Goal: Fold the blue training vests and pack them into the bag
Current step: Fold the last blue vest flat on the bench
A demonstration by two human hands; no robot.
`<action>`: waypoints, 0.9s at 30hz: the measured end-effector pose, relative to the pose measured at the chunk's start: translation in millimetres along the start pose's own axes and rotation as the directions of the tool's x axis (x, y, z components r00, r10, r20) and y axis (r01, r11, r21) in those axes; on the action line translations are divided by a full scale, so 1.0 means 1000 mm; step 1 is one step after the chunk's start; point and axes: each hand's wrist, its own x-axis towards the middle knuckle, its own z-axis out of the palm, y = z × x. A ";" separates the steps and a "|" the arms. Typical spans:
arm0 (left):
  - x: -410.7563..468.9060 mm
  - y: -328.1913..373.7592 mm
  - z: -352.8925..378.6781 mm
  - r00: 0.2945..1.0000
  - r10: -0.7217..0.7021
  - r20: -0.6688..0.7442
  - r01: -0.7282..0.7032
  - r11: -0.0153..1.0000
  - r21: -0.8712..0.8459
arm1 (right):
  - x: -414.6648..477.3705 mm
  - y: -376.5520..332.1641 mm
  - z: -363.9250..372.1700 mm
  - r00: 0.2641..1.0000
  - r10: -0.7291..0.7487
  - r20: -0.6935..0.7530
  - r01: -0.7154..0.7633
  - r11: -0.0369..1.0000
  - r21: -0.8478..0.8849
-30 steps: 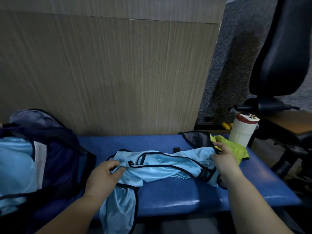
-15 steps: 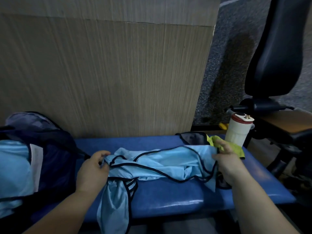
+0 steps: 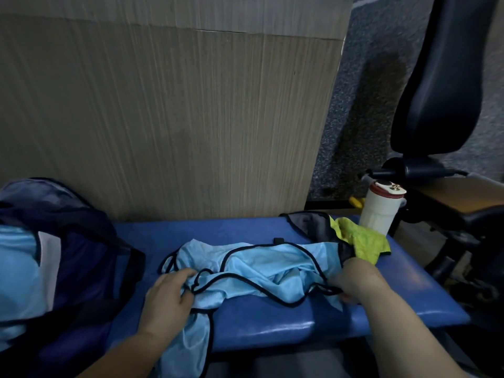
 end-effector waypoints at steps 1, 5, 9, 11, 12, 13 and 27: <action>0.000 -0.001 0.000 1.000 0.016 -0.004 -0.016 1.000 -0.007 | 0.002 -0.001 0.001 0.998 -0.050 0.035 0.041 0.974 0.224; -0.003 -0.008 0.000 0.997 0.076 0.011 -0.075 0.995 -0.059 | -0.013 -0.014 -0.002 0.968 -0.249 0.006 0.122 0.497 0.859; -0.004 -0.012 0.002 0.993 0.114 -0.039 -0.119 0.976 -0.183 | -0.019 -0.024 -0.004 0.962 -0.261 -0.082 0.146 0.237 0.960; -0.004 -0.012 0.004 0.994 0.095 -0.052 -0.103 0.979 -0.179 | -0.016 -0.025 -0.004 0.968 -0.223 -0.117 0.145 0.113 0.983; -0.004 -0.011 0.005 0.995 0.081 -0.056 -0.089 0.983 -0.161 | -0.013 -0.024 -0.004 0.970 -0.203 -0.134 0.145 0.036 0.989; -0.003 -0.012 0.007 0.995 0.072 -0.062 -0.080 0.987 -0.139 | -0.012 -0.025 -0.004 0.973 -0.170 -0.155 0.152 -0.034 0.988; -0.002 -0.013 0.011 0.992 0.099 -0.072 -0.099 0.995 0.012 | -0.027 -0.031 0.003 0.799 -0.452 -0.397 0.574 0.769 0.280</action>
